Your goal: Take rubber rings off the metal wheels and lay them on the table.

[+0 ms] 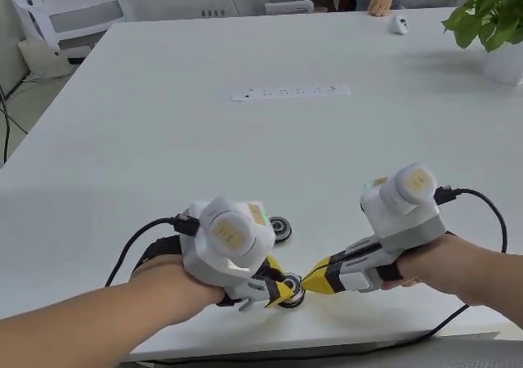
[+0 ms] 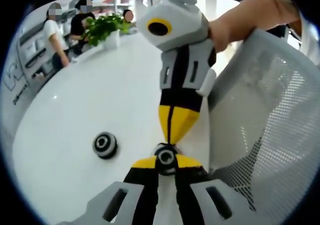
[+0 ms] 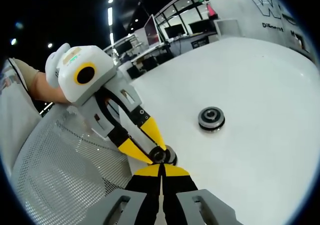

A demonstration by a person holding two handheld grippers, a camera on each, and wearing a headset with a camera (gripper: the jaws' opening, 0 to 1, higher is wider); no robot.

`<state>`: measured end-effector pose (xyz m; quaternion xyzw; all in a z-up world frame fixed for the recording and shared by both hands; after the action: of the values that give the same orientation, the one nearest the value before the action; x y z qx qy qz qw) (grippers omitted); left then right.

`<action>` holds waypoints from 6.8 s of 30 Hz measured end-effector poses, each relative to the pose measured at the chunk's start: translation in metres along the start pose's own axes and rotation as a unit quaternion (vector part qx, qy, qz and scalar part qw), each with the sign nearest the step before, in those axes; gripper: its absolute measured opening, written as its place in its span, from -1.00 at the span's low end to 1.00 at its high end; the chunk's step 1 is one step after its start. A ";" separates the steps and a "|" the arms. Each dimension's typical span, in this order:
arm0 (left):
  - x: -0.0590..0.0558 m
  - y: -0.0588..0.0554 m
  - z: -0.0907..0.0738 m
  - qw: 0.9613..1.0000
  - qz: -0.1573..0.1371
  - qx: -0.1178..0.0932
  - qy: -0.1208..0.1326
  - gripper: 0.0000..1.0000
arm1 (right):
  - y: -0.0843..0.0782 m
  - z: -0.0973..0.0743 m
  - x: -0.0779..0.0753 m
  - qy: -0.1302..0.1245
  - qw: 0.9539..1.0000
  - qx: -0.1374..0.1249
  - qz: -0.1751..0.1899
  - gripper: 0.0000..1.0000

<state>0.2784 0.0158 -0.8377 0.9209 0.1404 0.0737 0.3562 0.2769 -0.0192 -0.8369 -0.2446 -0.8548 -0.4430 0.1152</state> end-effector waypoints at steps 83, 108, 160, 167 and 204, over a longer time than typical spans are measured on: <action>-0.001 0.001 0.000 1.000 0.010 -0.002 -0.003 -0.73 | 0.005 -0.001 0.000 0.008 1.000 -0.018 -0.002 -1.00; 0.002 0.011 -0.042 0.998 -0.046 -0.052 -0.011 -0.36 | 0.008 -0.001 -0.002 0.008 1.000 -0.026 0.003 -1.00; 0.002 -0.007 -0.127 0.987 -0.098 -0.119 0.046 0.36 | 0.025 -0.003 0.013 0.036 0.998 -0.053 0.018 -1.00; 0.004 -0.008 -0.133 0.986 -0.101 -0.124 0.053 0.38 | 0.035 -0.003 0.019 0.043 0.997 -0.060 0.016 -1.00; 0.010 -0.023 -0.158 0.980 -0.123 -0.130 0.084 0.43 | 0.072 0.034 0.024 0.044 0.997 -0.070 0.000 -1.00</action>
<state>0.2454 0.1359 -0.7365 0.8330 0.2713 0.1242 0.4659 0.2947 0.0514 -0.7958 -0.2324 -0.8159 -0.5117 0.1356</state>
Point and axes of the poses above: the centre of the closed fingertips' face, and the gripper's own axes: z roughly forward along the fingers, x roughly to its left, y roughly out of its top, the point moved 2 cm from there along -z, roughly backward along the fingers
